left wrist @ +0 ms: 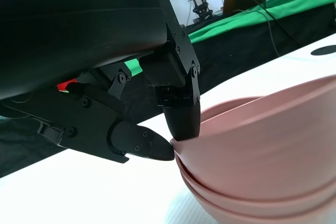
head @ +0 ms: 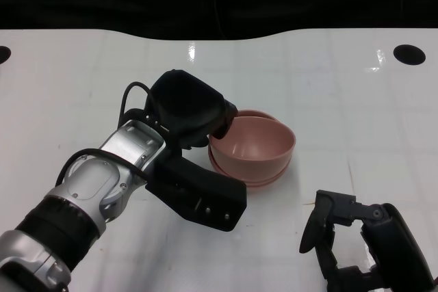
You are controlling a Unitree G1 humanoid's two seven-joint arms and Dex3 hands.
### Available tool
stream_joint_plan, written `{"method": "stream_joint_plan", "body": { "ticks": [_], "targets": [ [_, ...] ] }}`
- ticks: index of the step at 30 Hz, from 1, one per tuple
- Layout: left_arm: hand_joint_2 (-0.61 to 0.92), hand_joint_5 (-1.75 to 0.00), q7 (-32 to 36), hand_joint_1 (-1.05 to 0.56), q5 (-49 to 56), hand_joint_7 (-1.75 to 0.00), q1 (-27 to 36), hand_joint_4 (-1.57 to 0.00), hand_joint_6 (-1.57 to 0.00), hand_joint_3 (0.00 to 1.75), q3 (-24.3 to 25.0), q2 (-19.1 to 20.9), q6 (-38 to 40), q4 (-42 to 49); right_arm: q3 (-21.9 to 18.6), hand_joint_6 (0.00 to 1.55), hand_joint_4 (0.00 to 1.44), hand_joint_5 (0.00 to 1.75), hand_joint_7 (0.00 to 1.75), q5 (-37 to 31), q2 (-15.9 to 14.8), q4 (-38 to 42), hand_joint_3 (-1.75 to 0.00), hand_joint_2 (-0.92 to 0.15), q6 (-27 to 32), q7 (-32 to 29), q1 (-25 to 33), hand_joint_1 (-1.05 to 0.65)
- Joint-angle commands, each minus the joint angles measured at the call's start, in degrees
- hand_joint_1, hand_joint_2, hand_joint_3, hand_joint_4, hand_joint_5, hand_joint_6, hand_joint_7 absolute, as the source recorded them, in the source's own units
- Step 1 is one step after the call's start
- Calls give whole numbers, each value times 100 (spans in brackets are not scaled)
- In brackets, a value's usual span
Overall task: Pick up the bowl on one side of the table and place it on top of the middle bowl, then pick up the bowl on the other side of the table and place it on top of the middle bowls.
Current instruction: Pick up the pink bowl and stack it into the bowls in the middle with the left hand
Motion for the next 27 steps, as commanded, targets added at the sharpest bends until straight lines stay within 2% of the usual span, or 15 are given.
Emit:
{"method": "stream_joint_plan", "body": {
  "ticks": [1, 3, 7, 10, 14, 15, 17, 20, 23, 24, 26, 27],
  "targets": [
    [91, -175, -60, -28, 8, -73, 45, -87, -96, 10, -40, 79, 26, -71, -40, 85, 96, 175, 147, 122, -56, -19, -170, -18, 10, 25, 38, -5],
    [91, -175, 71, -28, 6, -78, 68, -88, -96, 8, -40, 88, -24, -25, -46, 85, 96, 175, 147, 98, -57, -28, -170, -18, 15, 9, 40, -5],
    [91, -175, 74, -31, 96, -66, 72, -89, -95, 6, -99, 140, -7, -2, -42, 85, 96, 175, 147, 97, -56, -44, -170, -18, 26, 7, 49, -4],
    [92, -175, 164, -32, 144, -66, 81, -91, -100, 5, -130, 185, -14, 12, -40, 85, 96, 175, 147, 109, -60, -47, -170, -18, 27, 17, 51, -4],
    [92, -175, 310, -32, 178, -64, 92, -92, -98, 7, -149, 219, -16, 71, -45, 84, 96, 175, 147, 93, -66, -45, -170, -18, 29, 11, 49, -3],
    [92, -175, 383, -32, 186, -59, 98, -92, -98, 8, -152, 212, -3, 98, -50, 84, 95, 175, 147, 90, -70, -42, -170, -18, 28, 10, 48, -3],
    [92, -175, 568, -33, 216, -39, 112, -91, -106, 6, -160, 197, 26, 150, -55, 84, 96, 175, 147, 97, -76, -26, -170, -18, 11, 11, 42, -3],
    [90, -175, 803, -34, 198, -30, 152, -91, -109, 4, -139, 151, 100, 213, -54, 84, 96, 175, 147, 135, -78, -1, -170, -18, 9, 31, 32, -3],
    [86, -172, 1024, -33, 181, -19, 198, -84, -109, 1, -127, 136, 148, 256, -52, 84, 96, 175, 147, 146, -68, 26, -170, -18, -11, 33, 18, -3],
    [86, -169, 990, -33, 225, -16, 213, -82, -108, 0, -152, 164, 202, 214, -54, 84, 96, 175, 147, 139, -65, 30, -169, -18, -20, 27, 17, -3],
    [88, -119, 897, -35, 314, -5, 268, -81, -102, 0, -187, 228, 320, 82, -55, 84, 96, 175, 147, 152, -70, 23, -169, -18, -19, 37, 23, -4],
    [89, -102, 841, -36, 332, -3, 308, -83, -99, 0, -181, 255, 369, -1, -55, 84, 96, 175, 147, 156, -73, 4, -169, -18, 3, 47, 31, -4]
  ]
}}
